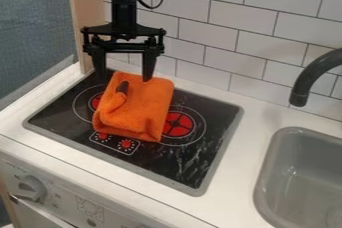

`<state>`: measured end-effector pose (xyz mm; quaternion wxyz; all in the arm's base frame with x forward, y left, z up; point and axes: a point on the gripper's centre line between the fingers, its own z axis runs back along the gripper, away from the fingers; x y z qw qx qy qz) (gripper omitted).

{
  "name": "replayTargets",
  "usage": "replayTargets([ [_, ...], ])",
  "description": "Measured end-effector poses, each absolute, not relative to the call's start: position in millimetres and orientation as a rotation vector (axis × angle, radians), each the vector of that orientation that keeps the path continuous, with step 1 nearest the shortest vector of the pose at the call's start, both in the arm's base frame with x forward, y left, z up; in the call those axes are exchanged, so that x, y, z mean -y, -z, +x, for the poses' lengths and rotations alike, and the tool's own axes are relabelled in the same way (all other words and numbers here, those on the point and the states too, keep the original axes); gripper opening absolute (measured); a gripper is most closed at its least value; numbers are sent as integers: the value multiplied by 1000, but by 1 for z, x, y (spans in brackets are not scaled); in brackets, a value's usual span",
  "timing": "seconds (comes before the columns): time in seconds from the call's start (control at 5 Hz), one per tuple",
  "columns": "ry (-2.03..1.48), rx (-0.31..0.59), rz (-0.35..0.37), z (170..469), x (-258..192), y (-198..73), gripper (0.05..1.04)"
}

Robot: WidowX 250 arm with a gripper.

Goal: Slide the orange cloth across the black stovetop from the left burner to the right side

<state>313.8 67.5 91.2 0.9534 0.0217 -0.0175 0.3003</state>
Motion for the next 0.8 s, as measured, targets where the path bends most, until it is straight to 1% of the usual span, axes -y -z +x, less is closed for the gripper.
replayTargets([
  [0.2,-753,8,47,314,-67,-78,999],
  [0.4,-912,-46,87,311,-63,-62,999],
  [0.6,-1046,-15,87,312,-64,-54,999],
  [0.8,-1144,-18,118,313,-67,-37,999],
])
